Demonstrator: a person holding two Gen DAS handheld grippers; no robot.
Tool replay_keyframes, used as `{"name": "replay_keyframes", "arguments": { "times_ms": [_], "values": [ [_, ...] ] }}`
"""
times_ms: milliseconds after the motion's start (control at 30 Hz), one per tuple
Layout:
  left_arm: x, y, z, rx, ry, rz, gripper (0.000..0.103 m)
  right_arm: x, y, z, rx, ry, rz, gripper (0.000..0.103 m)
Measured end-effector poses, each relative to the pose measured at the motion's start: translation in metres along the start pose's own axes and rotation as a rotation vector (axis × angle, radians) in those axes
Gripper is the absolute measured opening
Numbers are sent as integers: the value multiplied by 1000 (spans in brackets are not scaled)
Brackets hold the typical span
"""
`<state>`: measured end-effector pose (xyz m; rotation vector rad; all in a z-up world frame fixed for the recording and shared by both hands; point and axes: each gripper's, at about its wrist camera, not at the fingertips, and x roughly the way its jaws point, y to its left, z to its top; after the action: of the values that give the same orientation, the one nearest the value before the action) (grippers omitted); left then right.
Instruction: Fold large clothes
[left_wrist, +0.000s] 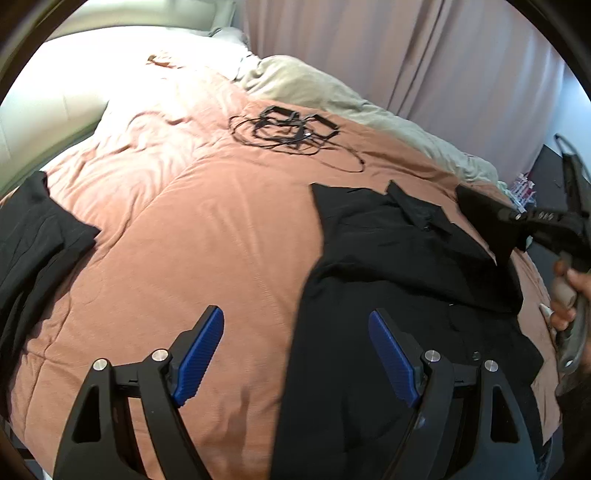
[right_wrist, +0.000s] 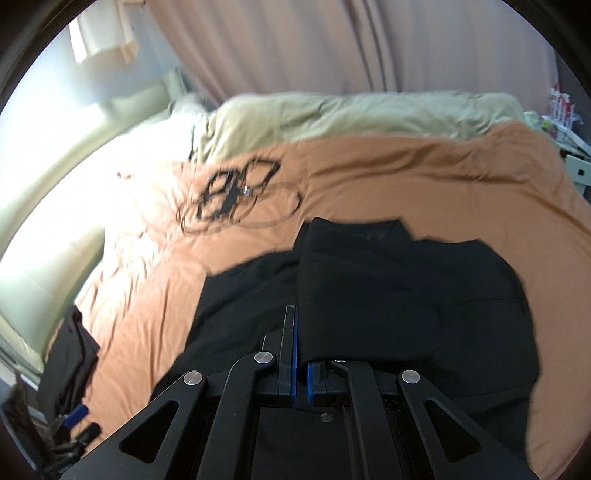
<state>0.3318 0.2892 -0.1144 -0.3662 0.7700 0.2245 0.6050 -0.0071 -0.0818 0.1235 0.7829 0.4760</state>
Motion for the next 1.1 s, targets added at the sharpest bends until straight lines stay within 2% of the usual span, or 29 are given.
{"name": "replay_keyframes", "arguments": {
  "times_ms": [167, 200, 233, 300, 333, 467, 567, 733, 867, 900, 1000, 1033, 1100],
  "values": [
    [2, 23, -4, -18, 20, 6, 82, 44, 19, -27, -15, 90, -37, 7],
    [2, 25, -5, -24, 24, -3, 82, 52, 20, -33, -3, 119, -21, 18],
    [3, 26, -4, -33, 27, -9, 82, 57, 21, -36, 8, 144, -7, 46],
    [2, 26, -3, -50, 25, -34, 82, 60, 21, -42, 31, 167, 29, 76],
    [2, 25, -1, -59, 22, -50, 82, 55, 20, -46, 31, 153, 49, 81],
    [0, 6, 7, -62, 3, -87, 86, 44, 21, -52, 3, 178, 70, 82],
    [1, -22, 14, -22, -12, -100, 87, 20, 8, -54, 1, 169, 110, 82],
    [13, -77, 24, 55, -10, -123, 87, -23, -42, -50, -2, 121, 55, 82],
    [29, -128, 29, 129, 2, -133, 87, -39, -93, -49, 41, 110, -25, 82],
    [33, -141, 30, 150, 8, -130, 87, -41, -103, -49, 51, 108, -40, 80],
    [51, -178, 32, 206, 42, -145, 87, -44, -139, -53, 95, 121, -77, 50],
    [58, -191, 32, 227, 58, -154, 87, -43, -151, -55, 111, 137, -94, 46],
    [73, -220, 31, 279, 84, -167, 87, -40, -172, -59, 140, 157, -122, 46]
  ]
}}
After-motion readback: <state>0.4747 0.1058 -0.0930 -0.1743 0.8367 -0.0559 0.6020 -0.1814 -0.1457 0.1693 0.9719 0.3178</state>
